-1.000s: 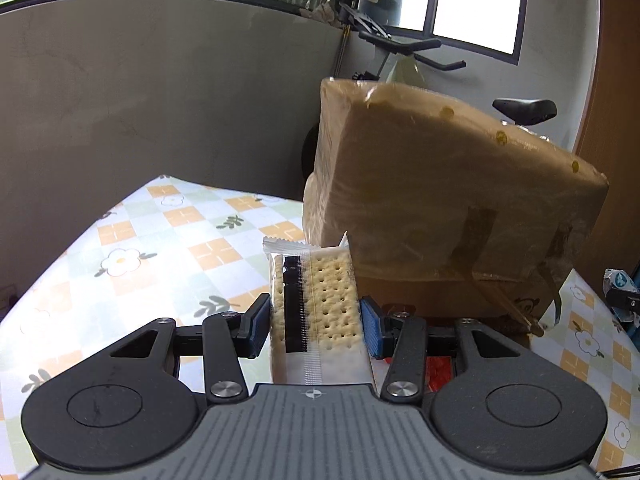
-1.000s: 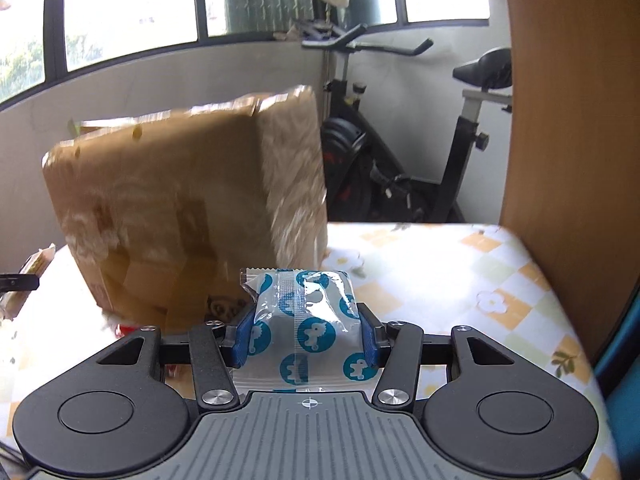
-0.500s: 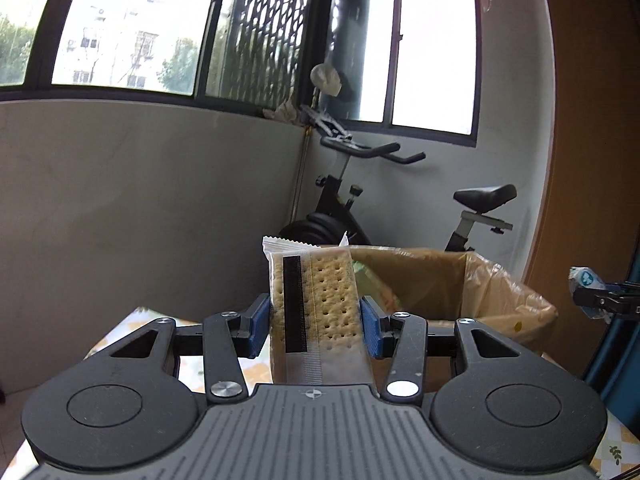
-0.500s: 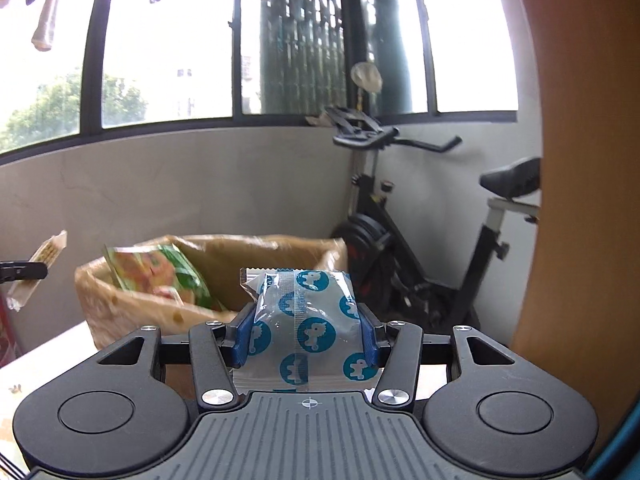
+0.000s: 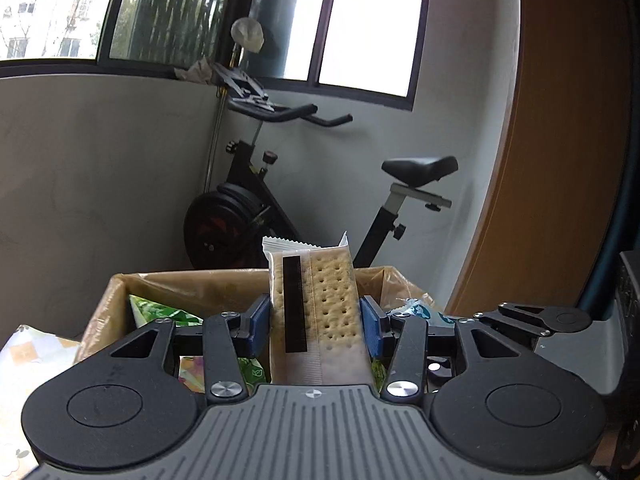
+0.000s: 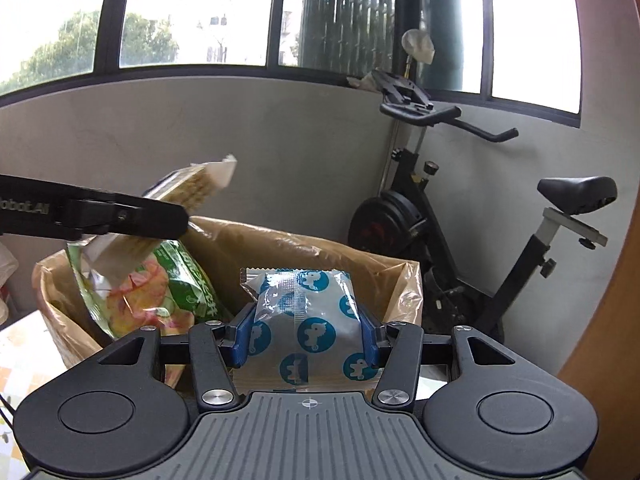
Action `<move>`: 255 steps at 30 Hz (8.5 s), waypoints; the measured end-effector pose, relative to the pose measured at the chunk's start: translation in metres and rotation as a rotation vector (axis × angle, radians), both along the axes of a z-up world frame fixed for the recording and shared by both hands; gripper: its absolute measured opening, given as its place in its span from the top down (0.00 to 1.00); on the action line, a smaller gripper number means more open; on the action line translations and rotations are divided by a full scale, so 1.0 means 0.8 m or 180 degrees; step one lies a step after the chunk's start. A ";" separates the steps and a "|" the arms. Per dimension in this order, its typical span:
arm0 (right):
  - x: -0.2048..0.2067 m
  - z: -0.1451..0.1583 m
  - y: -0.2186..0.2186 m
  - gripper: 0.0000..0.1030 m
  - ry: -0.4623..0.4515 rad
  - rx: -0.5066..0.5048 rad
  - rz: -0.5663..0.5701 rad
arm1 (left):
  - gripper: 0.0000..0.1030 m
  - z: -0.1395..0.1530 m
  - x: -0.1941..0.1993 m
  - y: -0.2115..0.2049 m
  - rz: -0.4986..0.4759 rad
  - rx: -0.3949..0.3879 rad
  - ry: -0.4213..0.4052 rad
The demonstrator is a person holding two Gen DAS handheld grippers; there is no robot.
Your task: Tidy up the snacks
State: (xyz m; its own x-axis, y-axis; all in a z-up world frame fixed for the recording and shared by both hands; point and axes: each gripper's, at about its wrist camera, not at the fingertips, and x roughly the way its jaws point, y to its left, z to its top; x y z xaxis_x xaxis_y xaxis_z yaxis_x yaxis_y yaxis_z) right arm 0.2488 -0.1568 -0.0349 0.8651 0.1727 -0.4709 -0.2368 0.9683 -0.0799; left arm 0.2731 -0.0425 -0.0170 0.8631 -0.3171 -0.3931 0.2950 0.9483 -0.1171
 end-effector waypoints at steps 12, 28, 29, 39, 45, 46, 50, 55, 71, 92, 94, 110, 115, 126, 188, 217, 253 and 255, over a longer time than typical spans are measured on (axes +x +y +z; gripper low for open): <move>-0.049 -0.002 -0.019 0.49 -0.0111 0.0194 -0.0100 | 0.23 -0.015 -0.018 0.037 -0.0051 -0.0126 0.0018; -0.160 -0.040 -0.068 0.49 -0.0257 0.0503 -0.0415 | 0.25 -0.032 -0.134 0.129 0.0305 -0.0197 -0.0021; -0.162 -0.047 -0.067 0.49 -0.0215 0.0495 -0.0430 | 0.26 -0.039 -0.136 0.132 0.0323 -0.0215 0.0022; -0.164 -0.128 -0.047 0.49 0.0327 0.0494 -0.0482 | 0.34 -0.135 -0.143 0.138 0.0478 -0.0311 0.0718; -0.167 -0.164 -0.032 0.49 0.0585 0.0565 -0.0491 | 0.34 -0.184 -0.131 0.100 0.0259 -0.0179 0.0973; -0.169 -0.166 -0.031 0.49 0.0593 0.0593 -0.0492 | 0.34 -0.191 -0.128 0.094 0.0235 -0.0170 0.1013; -0.175 -0.174 -0.030 0.49 0.0667 0.0603 -0.0473 | 0.34 -0.215 -0.114 0.069 0.0201 -0.0129 0.1162; -0.181 -0.178 -0.039 0.49 0.0708 0.0670 -0.0538 | 0.31 -0.226 -0.097 0.042 0.0224 -0.0021 0.1252; -0.188 -0.191 -0.037 0.49 0.0838 0.0725 -0.0495 | 0.50 -0.250 -0.123 0.051 0.0240 0.0416 0.1199; -0.100 -0.224 0.091 0.25 0.1083 0.0321 0.0126 | 0.49 -0.269 -0.180 0.150 0.0638 -0.0130 0.1030; -0.094 -0.231 0.104 0.25 0.1108 0.0186 0.0195 | 0.49 -0.271 -0.180 0.150 0.0635 -0.0142 0.1015; -0.133 -0.238 0.094 0.44 0.0878 0.0171 0.0262 | 0.49 -0.272 -0.183 0.143 0.0662 -0.0120 0.0981; -0.137 -0.232 0.085 0.45 0.0901 0.0251 0.0284 | 0.51 -0.268 -0.182 0.147 0.0621 -0.0140 0.1039; -0.186 -0.204 0.030 0.45 0.0803 0.0376 0.0146 | 0.51 -0.246 -0.201 0.151 0.0632 -0.0143 0.0896; -0.095 0.049 0.020 0.00 -0.0007 0.0363 -0.0221 | 0.06 0.030 -0.075 0.084 0.0546 0.0183 -0.0007; -0.227 0.105 -0.003 0.00 -0.0317 0.0727 -0.0711 | 0.05 0.080 -0.238 0.107 0.0824 0.0269 -0.0291; -0.227 0.099 0.004 0.00 -0.0327 0.0701 -0.0710 | 0.05 0.077 -0.235 0.109 0.0823 0.0234 -0.0228; -0.226 0.098 0.003 0.00 -0.0316 0.0714 -0.0703 | 0.05 0.077 -0.235 0.109 0.0828 0.0233 -0.0226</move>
